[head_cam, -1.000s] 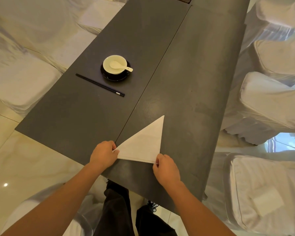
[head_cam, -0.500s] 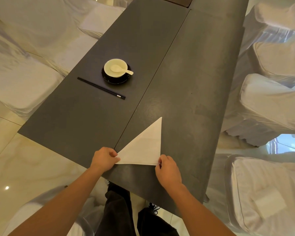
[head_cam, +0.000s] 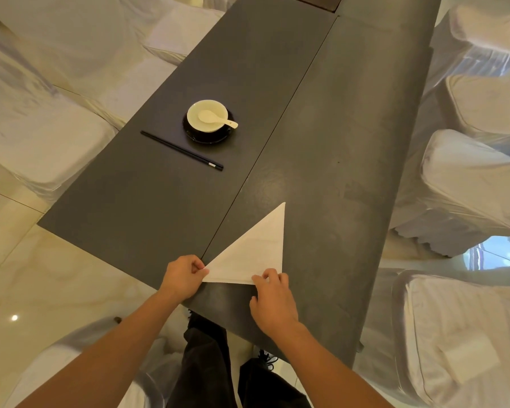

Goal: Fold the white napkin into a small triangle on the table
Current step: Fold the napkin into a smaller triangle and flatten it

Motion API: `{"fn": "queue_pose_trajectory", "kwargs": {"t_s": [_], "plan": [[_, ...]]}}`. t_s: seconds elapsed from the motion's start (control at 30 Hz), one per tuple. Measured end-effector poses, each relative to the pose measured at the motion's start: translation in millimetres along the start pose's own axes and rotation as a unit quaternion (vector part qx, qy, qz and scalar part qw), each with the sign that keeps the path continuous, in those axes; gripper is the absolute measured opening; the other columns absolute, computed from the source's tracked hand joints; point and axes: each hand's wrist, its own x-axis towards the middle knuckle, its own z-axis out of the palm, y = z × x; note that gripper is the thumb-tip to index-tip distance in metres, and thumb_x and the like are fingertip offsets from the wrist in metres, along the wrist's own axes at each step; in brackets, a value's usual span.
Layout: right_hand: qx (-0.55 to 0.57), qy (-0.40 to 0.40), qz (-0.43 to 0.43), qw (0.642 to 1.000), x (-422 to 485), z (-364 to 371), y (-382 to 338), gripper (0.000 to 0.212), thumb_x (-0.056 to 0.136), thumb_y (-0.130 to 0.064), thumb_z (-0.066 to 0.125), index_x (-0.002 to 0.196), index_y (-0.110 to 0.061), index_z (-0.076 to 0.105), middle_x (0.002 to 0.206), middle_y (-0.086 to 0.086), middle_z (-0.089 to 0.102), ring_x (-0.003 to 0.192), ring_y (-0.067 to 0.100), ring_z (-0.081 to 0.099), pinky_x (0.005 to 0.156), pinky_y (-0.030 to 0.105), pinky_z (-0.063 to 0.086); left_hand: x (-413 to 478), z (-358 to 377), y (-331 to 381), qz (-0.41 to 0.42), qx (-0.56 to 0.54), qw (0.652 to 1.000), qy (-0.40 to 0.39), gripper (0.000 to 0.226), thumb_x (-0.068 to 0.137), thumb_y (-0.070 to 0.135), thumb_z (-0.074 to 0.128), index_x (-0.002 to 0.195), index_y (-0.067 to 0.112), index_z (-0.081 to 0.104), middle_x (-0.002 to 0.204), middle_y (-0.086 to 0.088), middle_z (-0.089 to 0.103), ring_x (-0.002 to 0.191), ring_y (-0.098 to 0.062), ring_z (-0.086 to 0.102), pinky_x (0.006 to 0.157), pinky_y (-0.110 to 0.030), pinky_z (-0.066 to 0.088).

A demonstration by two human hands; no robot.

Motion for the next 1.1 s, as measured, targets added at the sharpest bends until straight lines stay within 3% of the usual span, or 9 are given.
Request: {"fn": "queue_pose_trajectory", "kwargs": {"t_s": [0.1,0.23,0.3,0.37,0.43,0.5,0.63,0.87,1.1], "plan": [[-0.03,-0.022,-0.005,0.999,-1.3,-1.4,-0.2,0.042,0.095,-0.024,0.051,0.136,-0.021,0.043,0.14,0.004,0.038,0.125,0.026,0.034,0.102,0.036,0.044,-2.9,2.7,0.0,0.015,0.027,0.999,0.015,0.005,0.093,0.025,0.06,0.094,0.021,0.061,0.092,-0.001,0.066,0.08,-0.01,0.057,0.082,-0.032,0.054],[-0.067,-0.058,-0.024,0.996,3.4,-6.1,-0.8,0.047,0.092,-0.025,0.051,0.138,-0.02,0.039,0.139,0.008,0.035,0.123,0.03,0.033,0.1,0.041,0.041,-13.8,13.8,1.8,0.17,0.199,0.953,0.15,0.035,0.09,0.032,0.062,0.122,0.019,0.056,0.12,-0.003,0.058,0.113,-0.022,0.049,0.095,-0.035,0.047],[-0.086,-0.068,-0.033,0.993,6.7,-8.8,-0.9,0.048,0.092,-0.024,0.048,0.138,-0.021,0.038,0.137,0.01,0.035,0.121,0.032,0.032,0.099,0.043,0.039,-23.4,27.0,7.8,0.257,0.225,0.93,0.136,0.049,0.091,0.035,0.059,0.133,0.013,0.05,0.134,-0.01,0.053,0.126,-0.029,0.047,0.102,-0.04,0.043],[-0.094,-0.056,-0.05,0.993,8.7,-9.3,-0.6,0.045,0.091,-0.021,0.047,0.136,-0.021,0.042,0.139,0.011,0.034,0.123,0.033,0.031,0.1,0.044,0.037,-29.2,46.7,7.1,0.316,0.279,0.904,0.072,0.063,0.095,0.045,0.044,0.146,0.009,0.032,0.153,-0.014,0.034,0.143,-0.034,0.028,0.113,-0.046,0.031],[-0.087,-0.042,-0.076,0.992,11.8,-7.5,0.4,0.045,0.093,-0.02,0.047,0.138,-0.022,0.043,0.148,0.011,0.03,0.135,0.033,0.025,0.109,0.045,0.032,-27.5,59.5,3.7,0.32,0.324,0.89,0.014,0.072,0.095,0.056,0.016,0.152,0.013,0.009,0.162,-0.011,0.003,0.149,-0.032,0.0,0.12,-0.049,0.014],[-0.067,-0.041,-0.106,0.991,17.6,-4.8,0.3,0.052,0.098,-0.019,0.043,0.148,-0.022,0.03,0.16,0.007,0.017,0.148,0.03,0.006,0.12,0.045,0.017,-23.0,64.1,0.1,0.313,0.324,0.893,-0.001,0.07,0.095,0.057,0.002,0.153,0.017,-0.004,0.161,-0.009,-0.01,0.148,-0.029,-0.013,0.121,-0.05,0.01],[-0.086,-0.066,-0.174,0.979,35.6,-0.3,0.7,0.056,0.104,-0.034,0.023,0.154,-0.023,0.0,0.164,-0.003,-0.006,0.149,0.021,-0.015,0.122,0.045,0.0,-25.8,67.7,-2.6,0.321,0.325,0.889,0.006,0.065,0.098,0.056,0.003,0.153,0.022,-0.007,0.163,-0.008,-0.004,0.148,-0.027,-0.012,0.119,-0.053,0.008],[-0.203,-0.075,-0.279,0.936,73.7,0.0,21.5,0.064,0.099,-0.055,0.013,0.154,-0.026,-0.004,0.163,-0.006,-0.009,0.15,0.021,-0.012,0.119,0.05,-0.004,-27.6,72.6,-7.3,0.293,0.34,0.893,0.01,0.071,0.096,0.063,0.022,0.154,0.028,0.0,0.162,-0.006,-0.007,0.144,-0.043,-0.02,0.116,-0.058,0.002],[-0.216,-0.025,-0.123,0.968,144.3,-52.5,73.3,0.069,0.098,-0.056,0.01,0.153,-0.021,-0.011,0.161,-0.005,-0.02,0.148,0.021,-0.018,0.12,0.053,-0.002,-28.1,79.3,-8.3,0.278,0.325,0.902,0.048,0.072,0.093,0.068,0.021,0.152,0.035,-0.004,0.162,-0.005,-0.009,0.144,-0.043,-0.019,0.116,-0.056,-0.004]]}}
